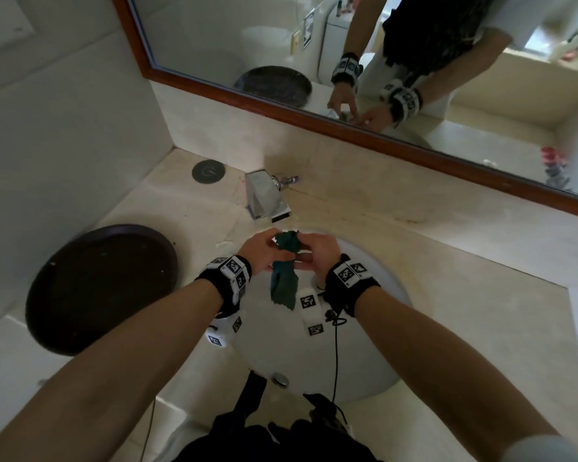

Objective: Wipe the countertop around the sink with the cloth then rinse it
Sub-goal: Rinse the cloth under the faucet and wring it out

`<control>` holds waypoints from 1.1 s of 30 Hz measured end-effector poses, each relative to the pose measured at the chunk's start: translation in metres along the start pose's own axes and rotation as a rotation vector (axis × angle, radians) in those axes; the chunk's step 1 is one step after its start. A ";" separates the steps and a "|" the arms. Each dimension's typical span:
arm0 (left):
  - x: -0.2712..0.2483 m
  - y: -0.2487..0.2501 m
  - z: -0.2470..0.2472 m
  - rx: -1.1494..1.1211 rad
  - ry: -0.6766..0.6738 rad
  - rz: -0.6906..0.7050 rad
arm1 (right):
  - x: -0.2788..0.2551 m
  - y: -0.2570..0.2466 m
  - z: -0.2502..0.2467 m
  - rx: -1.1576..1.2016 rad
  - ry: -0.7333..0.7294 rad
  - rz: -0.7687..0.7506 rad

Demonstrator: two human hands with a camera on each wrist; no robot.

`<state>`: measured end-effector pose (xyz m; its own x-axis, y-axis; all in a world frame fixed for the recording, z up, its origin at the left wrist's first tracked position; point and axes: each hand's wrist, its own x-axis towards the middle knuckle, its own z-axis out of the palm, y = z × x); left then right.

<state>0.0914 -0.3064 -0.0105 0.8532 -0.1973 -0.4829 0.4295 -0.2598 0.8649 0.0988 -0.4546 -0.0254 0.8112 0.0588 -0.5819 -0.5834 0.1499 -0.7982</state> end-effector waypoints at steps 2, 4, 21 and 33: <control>0.003 0.000 0.000 0.067 0.037 0.036 | -0.001 -0.001 0.001 0.000 -0.005 0.005; 0.006 0.000 -0.001 0.124 0.099 0.070 | -0.002 -0.003 0.002 -0.004 -0.013 0.005; 0.032 -0.019 -0.029 0.051 0.163 -0.068 | 0.058 -0.071 0.022 -0.265 0.133 -0.198; 0.030 -0.015 -0.044 0.090 0.113 -0.026 | 0.072 -0.079 0.032 -0.315 0.199 -0.277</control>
<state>0.1234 -0.2668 -0.0318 0.8722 -0.0830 -0.4820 0.4279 -0.3479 0.8342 0.2043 -0.4304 0.0004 0.9327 -0.1364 -0.3339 -0.3545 -0.1759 -0.9184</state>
